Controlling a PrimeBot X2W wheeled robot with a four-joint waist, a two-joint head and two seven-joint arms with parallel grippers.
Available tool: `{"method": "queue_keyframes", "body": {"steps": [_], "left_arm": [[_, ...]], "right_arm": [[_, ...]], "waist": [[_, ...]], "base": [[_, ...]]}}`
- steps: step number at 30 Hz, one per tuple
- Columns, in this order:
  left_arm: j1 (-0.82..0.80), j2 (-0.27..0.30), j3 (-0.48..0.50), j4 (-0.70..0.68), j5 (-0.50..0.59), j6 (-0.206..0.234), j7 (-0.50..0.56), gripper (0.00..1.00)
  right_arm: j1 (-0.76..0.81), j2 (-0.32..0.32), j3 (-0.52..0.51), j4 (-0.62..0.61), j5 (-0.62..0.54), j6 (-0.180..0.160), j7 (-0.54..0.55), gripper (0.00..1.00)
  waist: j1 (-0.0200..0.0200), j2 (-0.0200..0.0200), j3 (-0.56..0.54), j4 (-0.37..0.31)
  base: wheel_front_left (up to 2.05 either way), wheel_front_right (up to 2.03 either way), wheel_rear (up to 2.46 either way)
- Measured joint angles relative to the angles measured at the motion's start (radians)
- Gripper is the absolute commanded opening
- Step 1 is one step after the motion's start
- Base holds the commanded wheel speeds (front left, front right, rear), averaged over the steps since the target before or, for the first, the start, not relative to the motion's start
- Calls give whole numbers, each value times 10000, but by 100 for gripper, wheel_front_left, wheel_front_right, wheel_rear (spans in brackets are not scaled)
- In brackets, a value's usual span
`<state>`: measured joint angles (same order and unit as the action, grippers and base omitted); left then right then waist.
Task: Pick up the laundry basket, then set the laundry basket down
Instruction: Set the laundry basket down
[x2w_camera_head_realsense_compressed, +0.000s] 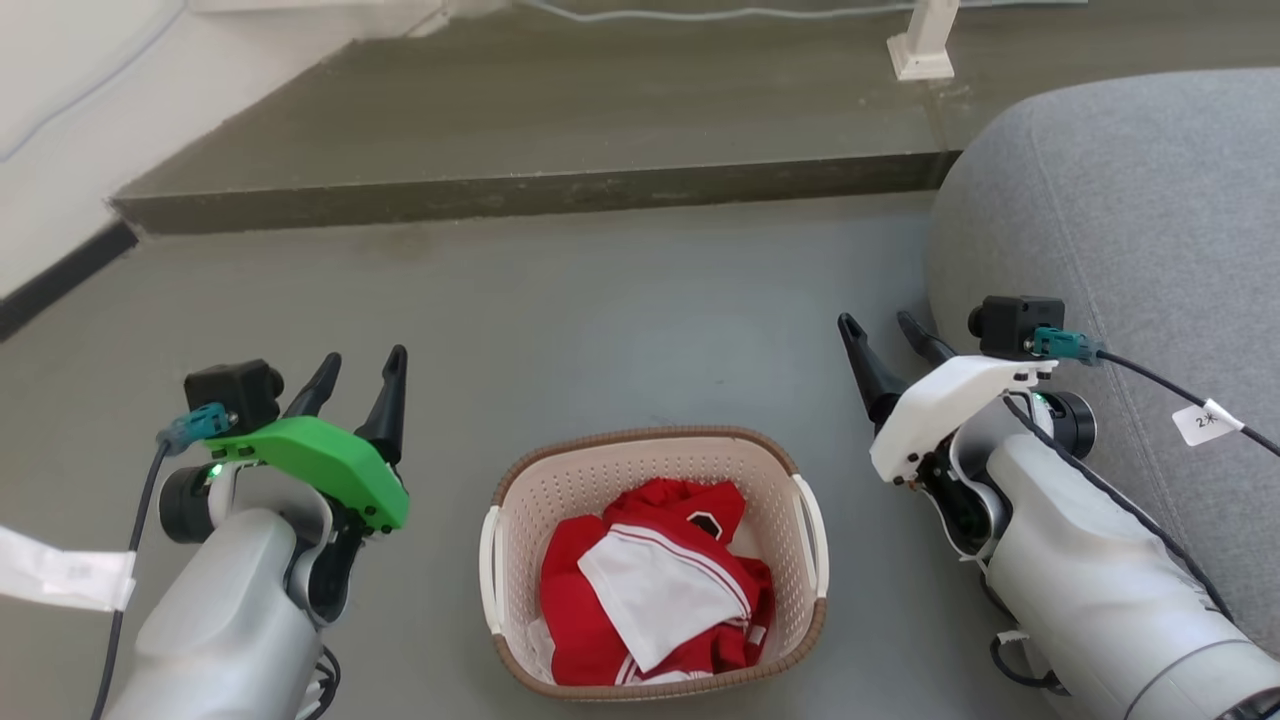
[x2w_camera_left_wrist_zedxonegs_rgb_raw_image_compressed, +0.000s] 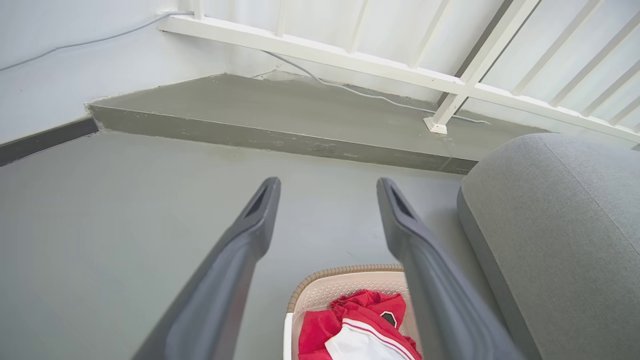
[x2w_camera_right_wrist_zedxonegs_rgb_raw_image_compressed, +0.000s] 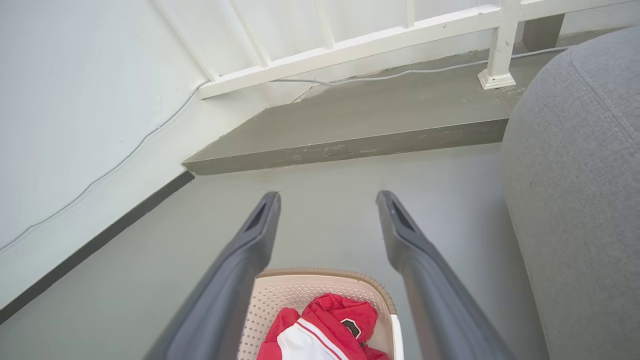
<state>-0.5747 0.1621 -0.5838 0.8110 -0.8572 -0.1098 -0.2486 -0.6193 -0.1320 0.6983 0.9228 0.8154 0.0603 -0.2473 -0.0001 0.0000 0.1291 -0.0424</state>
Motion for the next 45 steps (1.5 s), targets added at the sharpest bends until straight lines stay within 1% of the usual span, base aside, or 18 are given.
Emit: {"method": "queue_keyframes", "body": {"steps": [2, 5, 6, 7, 13, 16, 17, 22, 29, 35, 40, 45], "left_arm": [[205, 61, 242, -270, 192, 61, 0, 100], [506, 132, 642, -696, 389, 240, 0, 100], [593, 161, 746, -869, 537, 265, -2, 100], [746, 184, 926, -1195, 895, 324, -2, 100], [1290, 238, 1446, -2209, 1582, 497, -2, 100], [1547, 232, 1544, -2708, 2115, 497, -2, 100], [1638, 203, 1611, -2853, 2163, 497, -2, 100], [2189, 176, 2207, -3639, 2686, 736, -8, 100], [2958, 109, 2665, -4619, 3354, 849, -31, 100], [3556, 52, 2972, -4999, 3634, 924, -31, 100], [3980, -165, 3235, -5269, 3889, 924, -31, 100], [4190, -221, 3359, -5440, 4140, 924, -31, 100]], "right_arm": [[114, -29, -163, -303, -217, -29, 0, 100], [225, -79, -391, -759, -439, -190, 0, 100], [272, -105, -485, -920, -506, -196, -2, 100], [419, -178, -679, -1197, -711, -280, -2, 100], [963, -339, -1189, -2084, -1221, -541, -2, 100], [1245, -397, -1438, -2516, -1523, -644, -2, 100], [1366, -439, -1549, -2696, -1605, -725, -2, 100], [1778, -485, -2021, -3618, -2092, -976, -17, 100], [2657, -527, -2470, -4441, -2633, -1080, -31, 100], [3074, -529, -2784, -4980, -2913, -1229, -35, 100], [3476, -512, -3010, -5333, -3193, -1237, -44, 100], [3718, -495, -3129, -5591, -3388, -1237, -46, 100]], "waist": [[0, 0, -111, 10], [0, 0, -246, 19], [0, 0, -277, 19], [0, 0, -344, 20], [0, 0, -503, 42], [0, 0, -556, 90], [0, 0, -577, 116], [0, 0, -669, 208], [0, 0, -713, 263], [0, 0, -703, 279], [0, 0, -680, 280], [0, 0, -665, 279]], "base": [[0, 0, 0], [0, 0, 0], [0, 0, 0], [0, 0, 0], [0, 0, 0], [0, 0, 0], [0, 0, 0], [0, 0, 0], [0, 0, 0], [0, 0, 0], [0, 0, 0], [0, 0, 0]]}}
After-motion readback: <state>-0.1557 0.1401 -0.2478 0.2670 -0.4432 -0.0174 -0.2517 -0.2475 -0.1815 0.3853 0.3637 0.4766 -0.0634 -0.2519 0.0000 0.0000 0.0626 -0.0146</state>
